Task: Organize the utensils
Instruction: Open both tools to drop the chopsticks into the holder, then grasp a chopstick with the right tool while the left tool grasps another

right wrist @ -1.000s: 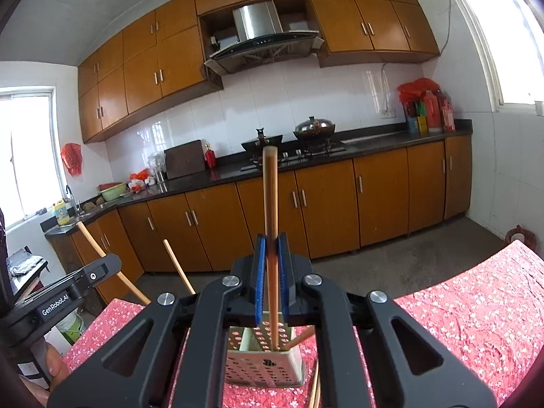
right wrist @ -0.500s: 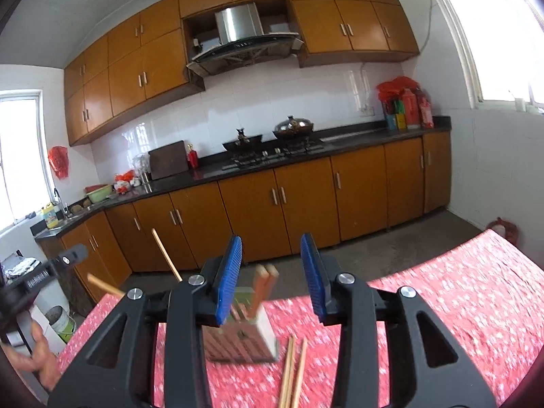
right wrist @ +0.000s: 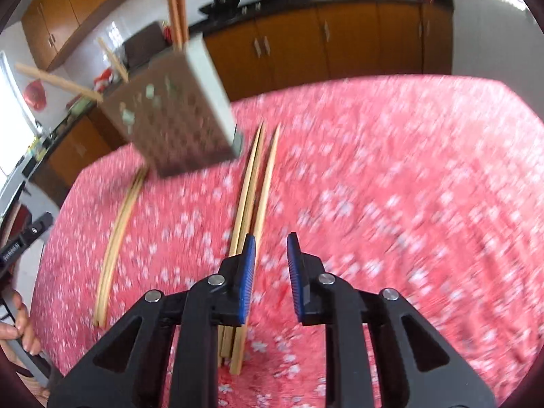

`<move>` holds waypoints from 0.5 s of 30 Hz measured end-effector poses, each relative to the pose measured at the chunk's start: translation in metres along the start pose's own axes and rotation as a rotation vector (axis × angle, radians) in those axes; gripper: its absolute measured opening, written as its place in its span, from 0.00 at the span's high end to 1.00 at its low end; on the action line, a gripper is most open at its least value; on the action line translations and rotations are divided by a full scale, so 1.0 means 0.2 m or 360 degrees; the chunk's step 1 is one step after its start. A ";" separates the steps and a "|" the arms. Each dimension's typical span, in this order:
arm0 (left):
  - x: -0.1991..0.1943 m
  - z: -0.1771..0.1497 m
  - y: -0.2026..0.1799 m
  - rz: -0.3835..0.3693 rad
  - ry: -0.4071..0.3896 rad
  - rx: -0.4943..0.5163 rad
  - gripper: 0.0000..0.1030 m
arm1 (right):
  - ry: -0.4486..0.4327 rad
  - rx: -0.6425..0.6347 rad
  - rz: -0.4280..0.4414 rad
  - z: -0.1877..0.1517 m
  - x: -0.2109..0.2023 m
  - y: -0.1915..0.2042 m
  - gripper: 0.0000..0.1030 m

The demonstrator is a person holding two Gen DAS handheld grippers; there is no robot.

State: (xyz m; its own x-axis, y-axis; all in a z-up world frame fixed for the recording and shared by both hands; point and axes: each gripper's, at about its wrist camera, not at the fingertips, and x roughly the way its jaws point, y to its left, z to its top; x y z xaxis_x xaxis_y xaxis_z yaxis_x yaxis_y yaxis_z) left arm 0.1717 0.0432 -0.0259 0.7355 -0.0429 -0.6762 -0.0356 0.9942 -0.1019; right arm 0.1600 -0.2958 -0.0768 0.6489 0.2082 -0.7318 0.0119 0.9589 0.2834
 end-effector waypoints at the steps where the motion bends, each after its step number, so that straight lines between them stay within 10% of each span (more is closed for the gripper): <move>1: 0.02 -0.03 0.01 -0.0009 0.0025 -0.0008 0.70 | 0.0014 -0.0014 0.0001 -0.01 0.02 0.02 0.80; 15: 0.10 -0.13 -0.07 -0.0188 0.0167 0.0028 0.70 | 0.0018 -0.0053 -0.0240 -0.01 0.14 0.01 0.93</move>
State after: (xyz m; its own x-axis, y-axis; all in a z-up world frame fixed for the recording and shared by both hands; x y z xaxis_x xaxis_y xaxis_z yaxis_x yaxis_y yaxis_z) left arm 0.1696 0.0267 -0.0575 0.6589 -0.1691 -0.7329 0.0597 0.9831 -0.1731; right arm 0.1755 -0.2870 -0.0979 0.6331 0.0630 -0.7715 0.0835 0.9853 0.1490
